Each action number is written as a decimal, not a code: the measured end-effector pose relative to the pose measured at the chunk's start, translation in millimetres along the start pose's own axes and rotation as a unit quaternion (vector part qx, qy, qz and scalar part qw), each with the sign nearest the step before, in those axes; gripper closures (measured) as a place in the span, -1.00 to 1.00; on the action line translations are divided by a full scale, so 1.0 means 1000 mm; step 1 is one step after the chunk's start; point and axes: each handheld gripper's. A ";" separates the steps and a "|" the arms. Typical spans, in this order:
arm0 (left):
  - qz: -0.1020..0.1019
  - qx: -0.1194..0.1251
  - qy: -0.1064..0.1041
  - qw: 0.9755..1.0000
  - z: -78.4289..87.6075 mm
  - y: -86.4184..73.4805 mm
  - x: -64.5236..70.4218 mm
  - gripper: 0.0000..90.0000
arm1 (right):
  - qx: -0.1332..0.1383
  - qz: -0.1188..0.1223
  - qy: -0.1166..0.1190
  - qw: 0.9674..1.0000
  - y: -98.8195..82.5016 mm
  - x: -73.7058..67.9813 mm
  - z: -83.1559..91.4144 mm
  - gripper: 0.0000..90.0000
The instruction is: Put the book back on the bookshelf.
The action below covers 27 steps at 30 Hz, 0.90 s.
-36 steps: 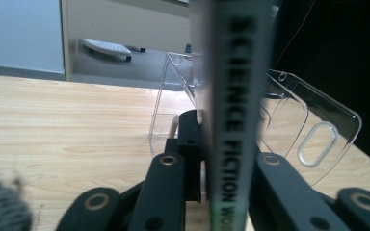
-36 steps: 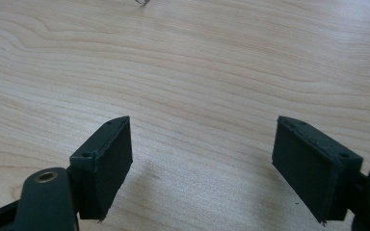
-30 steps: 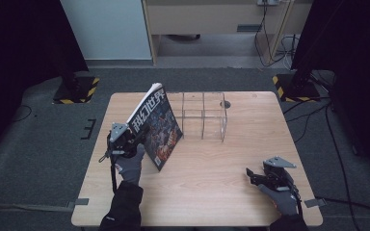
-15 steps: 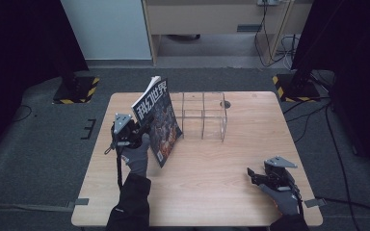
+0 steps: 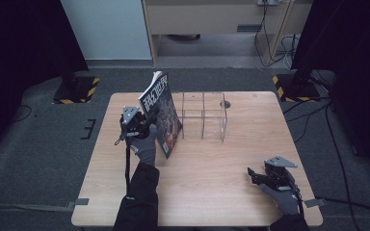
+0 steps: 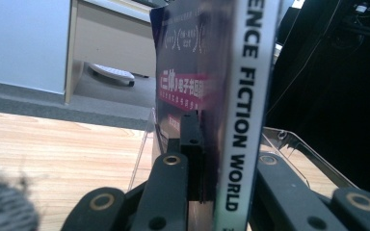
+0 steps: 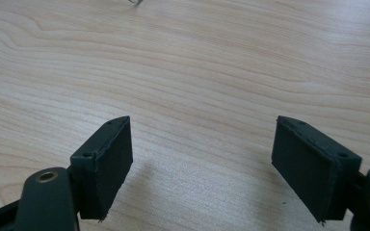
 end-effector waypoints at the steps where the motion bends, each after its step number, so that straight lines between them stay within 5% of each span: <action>1: 0.002 -0.001 -0.004 1.000 0.001 -0.002 0.000 0.81 | 0.000 -0.001 0.000 1.000 0.000 0.000 0.000 -0.51; 17: -0.007 -0.036 -0.027 0.999 0.040 -0.020 -0.016 0.73 | -0.002 0.002 0.002 1.000 -0.001 -0.003 0.000 -0.51; 23: -0.003 -0.046 -0.021 0.999 0.032 -0.012 -0.019 0.57 | -0.004 0.001 0.001 1.000 -0.001 -0.004 -0.001 -0.51; 27: 0.002 -0.054 -0.005 0.999 0.025 -0.012 -0.020 0.66 | -0.003 -0.002 0.002 1.000 0.000 -0.002 0.000 -0.51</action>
Point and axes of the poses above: each handheld gripper's, and its own axes: z roughly backward along the jaws, y roughly out of its top, x roughly to its right, and after that the axes turned 1 degree about -z, right-handed
